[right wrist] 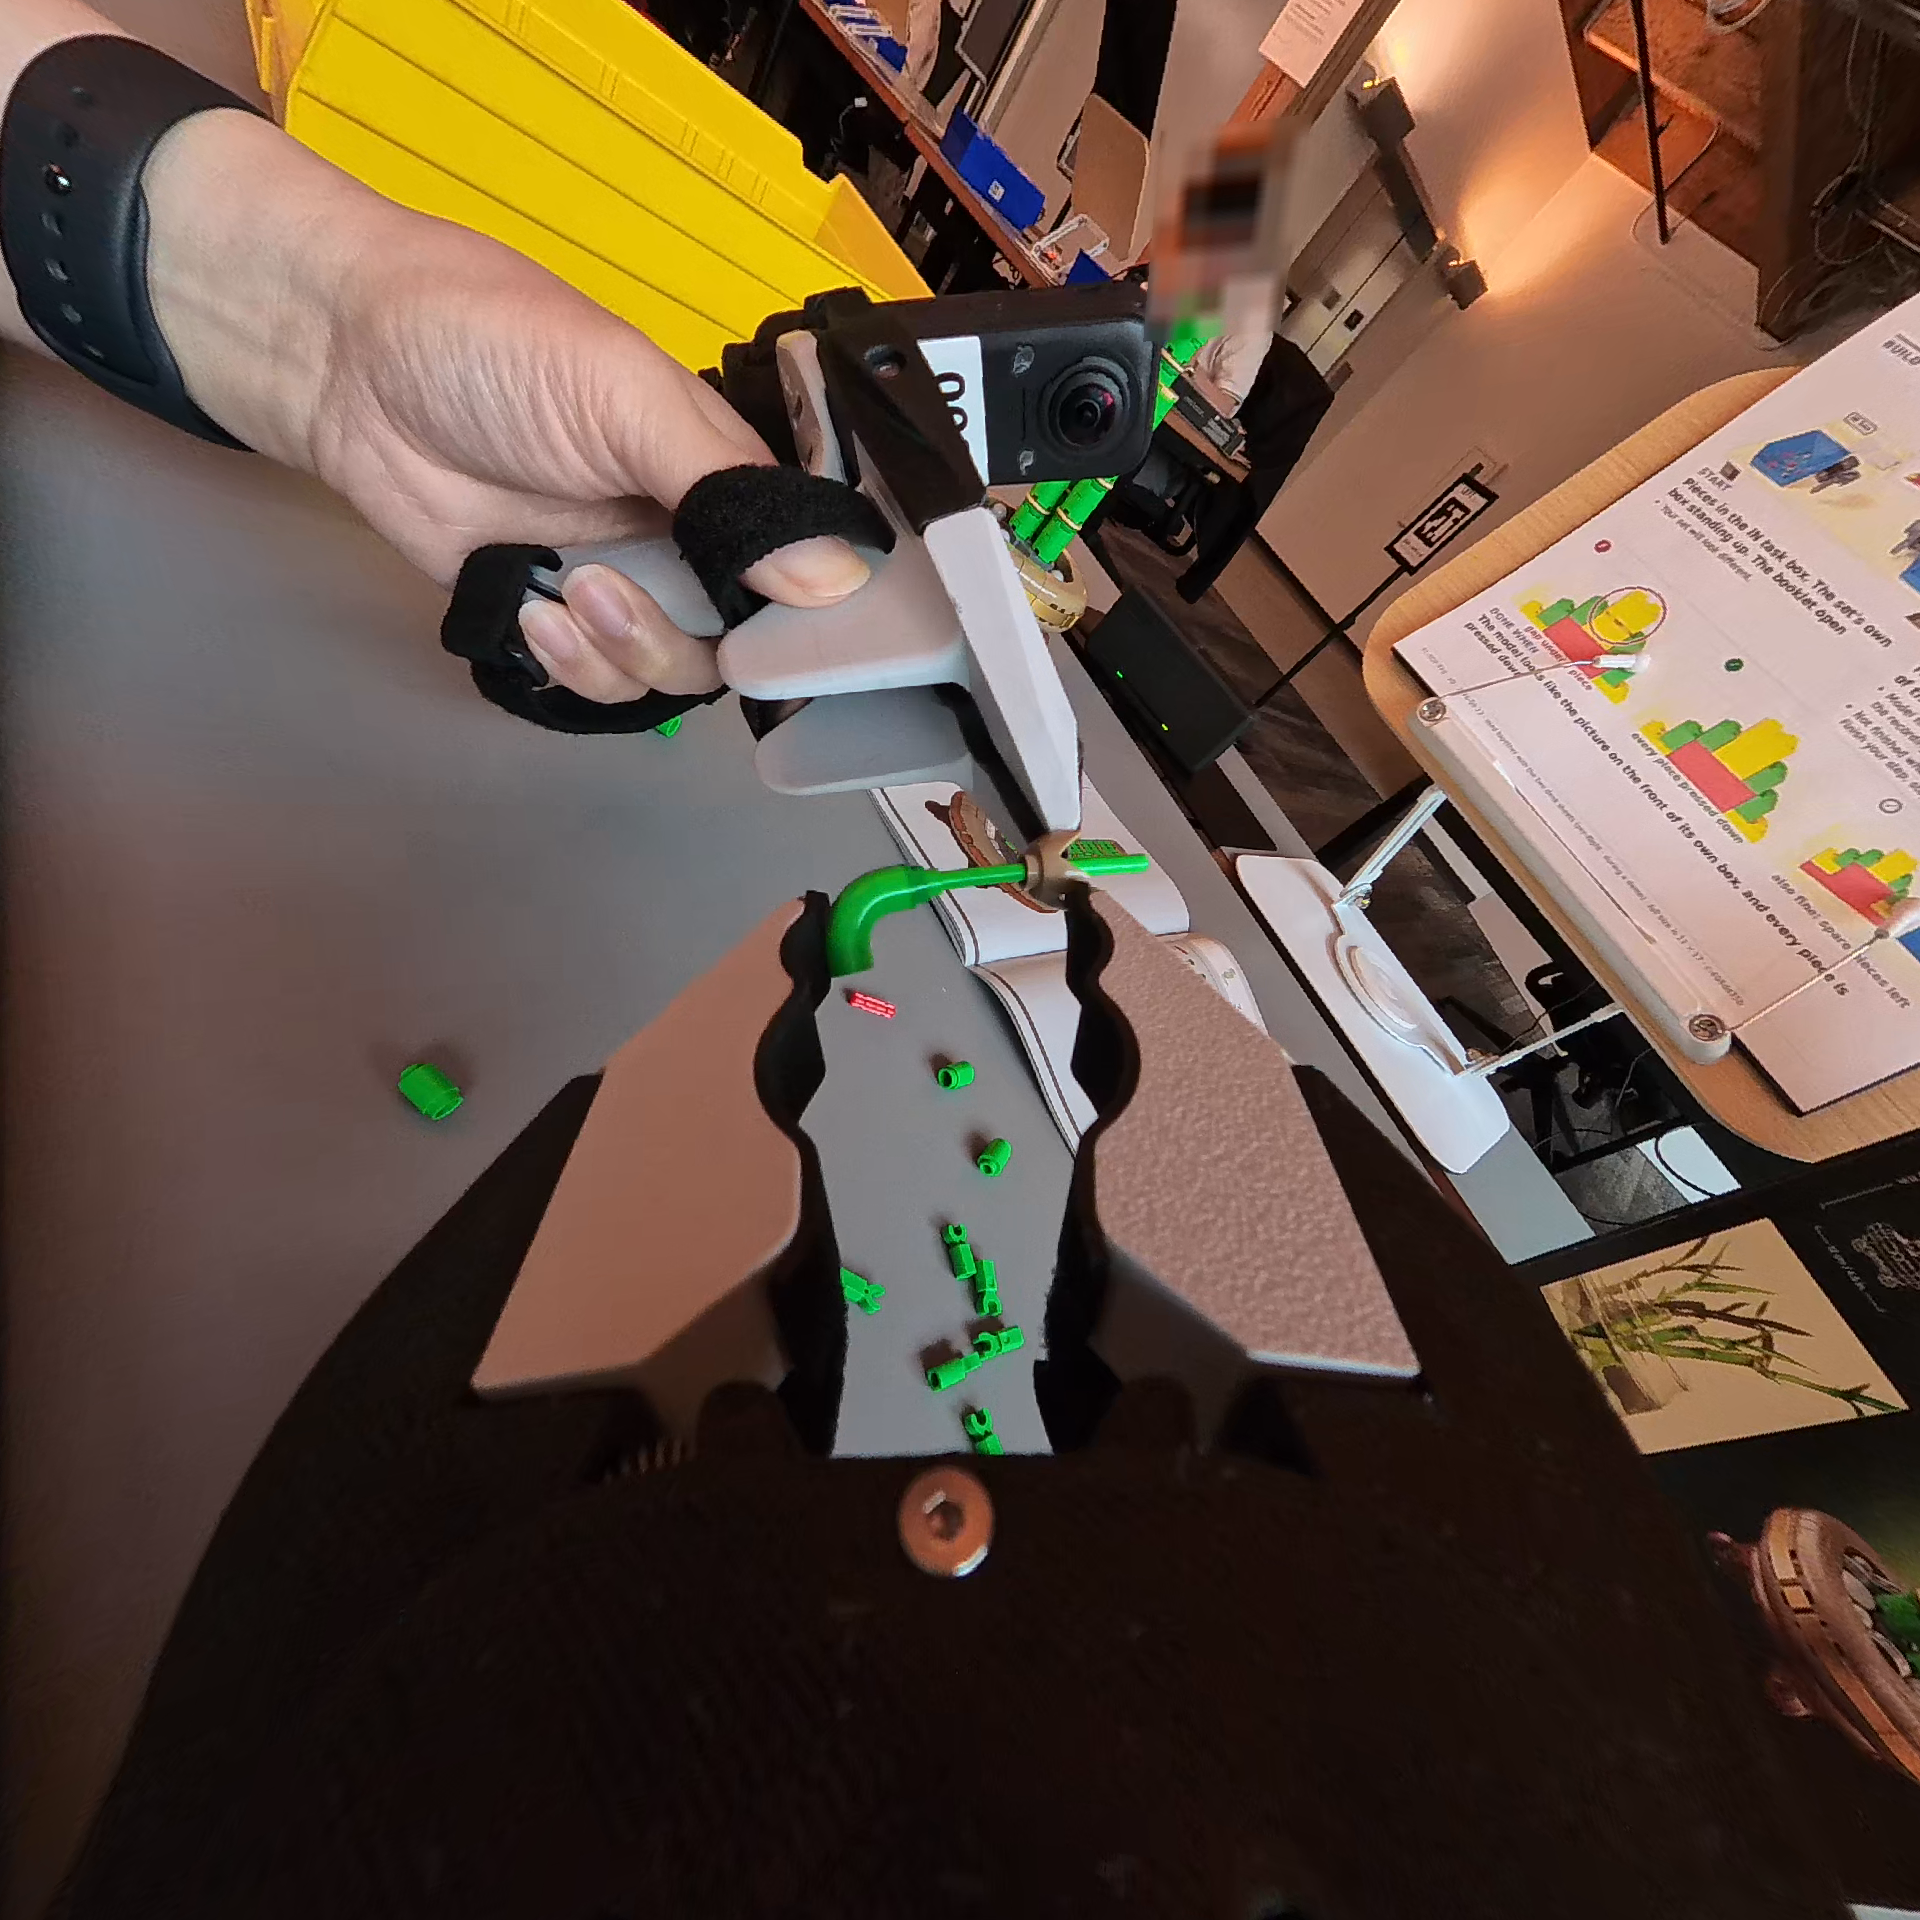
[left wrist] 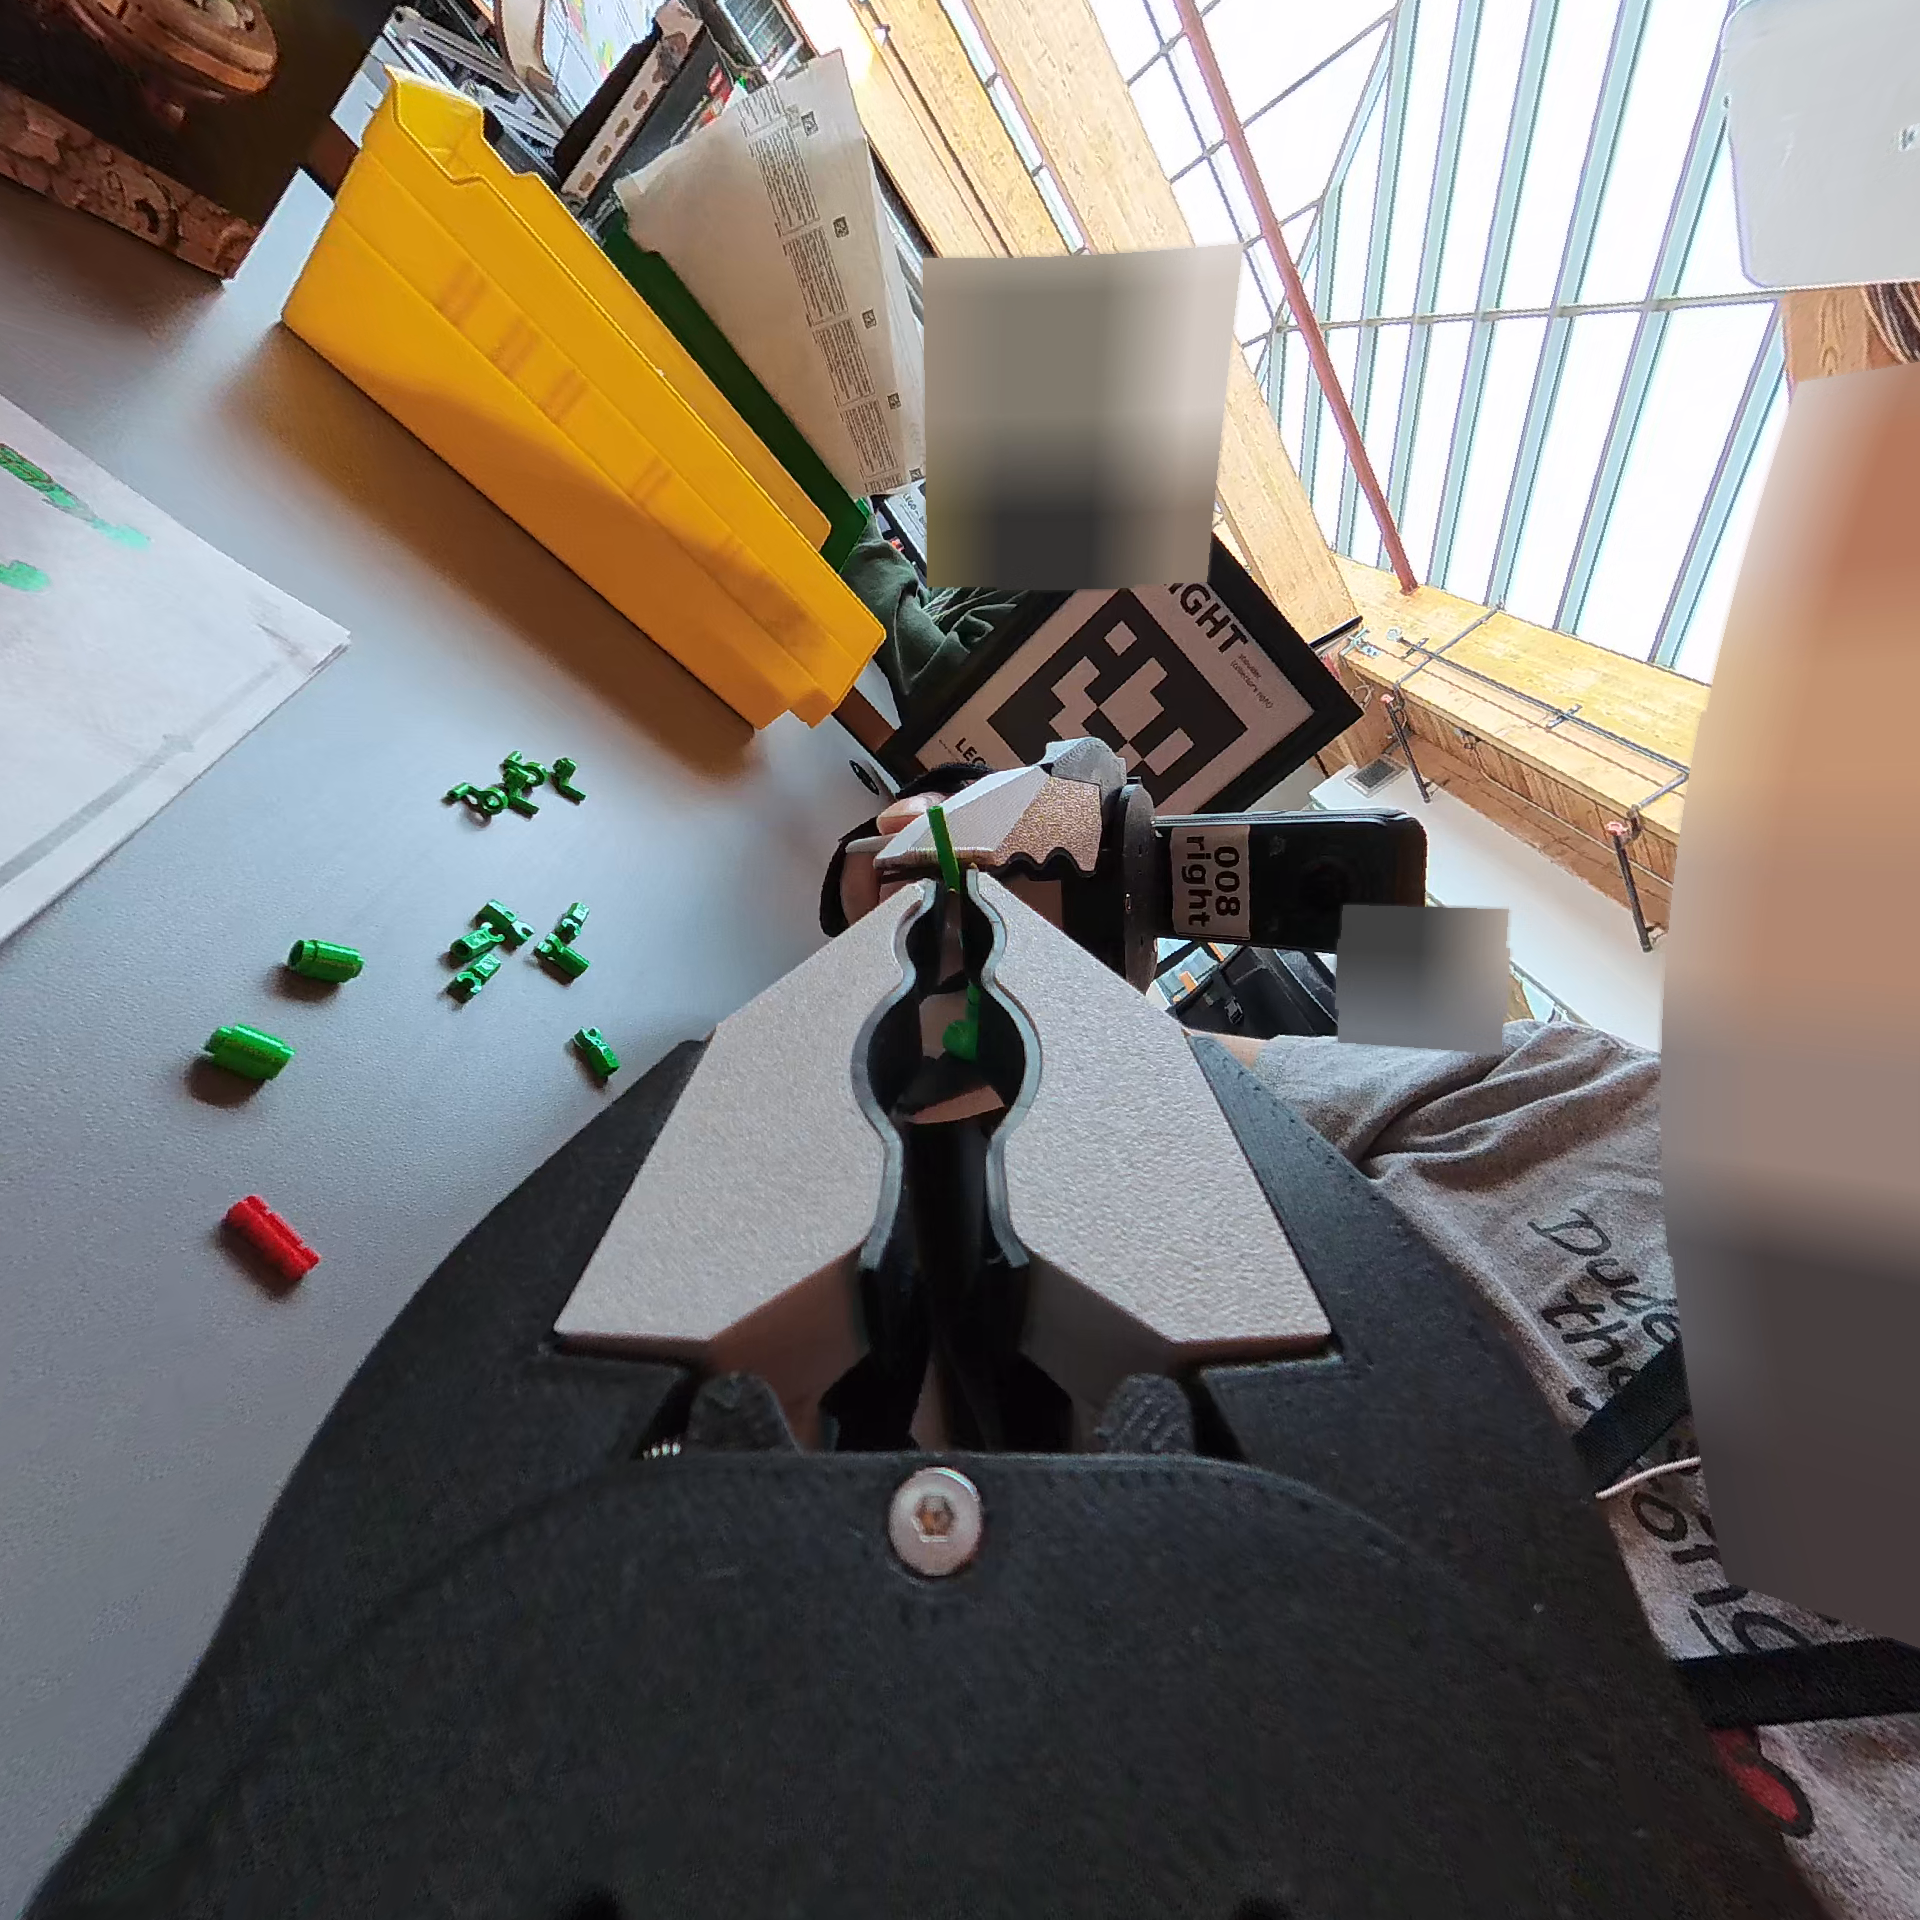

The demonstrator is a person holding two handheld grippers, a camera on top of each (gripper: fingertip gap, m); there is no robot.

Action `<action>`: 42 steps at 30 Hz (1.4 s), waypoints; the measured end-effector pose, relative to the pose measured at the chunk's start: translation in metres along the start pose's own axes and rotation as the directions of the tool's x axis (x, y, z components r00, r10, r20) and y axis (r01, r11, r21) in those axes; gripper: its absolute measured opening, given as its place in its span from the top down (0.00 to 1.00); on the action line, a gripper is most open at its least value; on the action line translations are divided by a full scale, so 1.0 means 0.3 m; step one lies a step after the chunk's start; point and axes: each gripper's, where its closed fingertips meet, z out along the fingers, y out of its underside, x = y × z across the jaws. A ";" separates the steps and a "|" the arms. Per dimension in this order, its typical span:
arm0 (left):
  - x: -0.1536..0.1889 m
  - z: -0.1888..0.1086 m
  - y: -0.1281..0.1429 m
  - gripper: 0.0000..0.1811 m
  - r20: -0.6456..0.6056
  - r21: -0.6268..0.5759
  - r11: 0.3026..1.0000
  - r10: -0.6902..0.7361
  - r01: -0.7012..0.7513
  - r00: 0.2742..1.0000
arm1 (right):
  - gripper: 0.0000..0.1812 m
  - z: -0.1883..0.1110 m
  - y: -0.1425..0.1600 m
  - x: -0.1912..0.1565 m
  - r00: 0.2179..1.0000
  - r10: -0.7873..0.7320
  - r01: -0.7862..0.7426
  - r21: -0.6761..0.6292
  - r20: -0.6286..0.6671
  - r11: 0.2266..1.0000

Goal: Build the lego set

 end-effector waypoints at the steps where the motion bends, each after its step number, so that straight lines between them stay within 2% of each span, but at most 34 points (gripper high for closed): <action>1: 0.000 0.000 0.000 1.00 0.000 0.000 1.000 0.000 0.000 1.000 | 0.76 0.000 0.000 0.001 1.000 0.001 -0.001 0.000 0.000 1.000; 18: -0.002 0.003 0.009 1.00 0.001 -0.015 1.000 -0.004 0.004 1.000 | 0.80 -0.005 0.004 0.009 1.000 0.001 -0.001 -0.003 -0.009 1.000; 20: -0.002 0.010 0.022 1.00 0.003 -0.036 0.999 0.001 0.000 1.000 | 0.87 -0.012 0.008 0.023 1.000 0.004 -0.004 -0.005 -0.026 1.000; 25: -0.002 0.012 0.023 1.00 0.004 -0.036 0.999 0.000 0.000 1.000 | 0.87 -0.015 0.006 0.022 0.999 0.039 -0.038 0.013 -0.005 0.999; 42: 0.009 0.013 0.020 1.00 0.019 -0.044 0.998 0.050 -0.049 0.999 | 0.88 -0.017 0.000 0.029 0.998 -0.042 0.042 -0.003 -0.054 0.999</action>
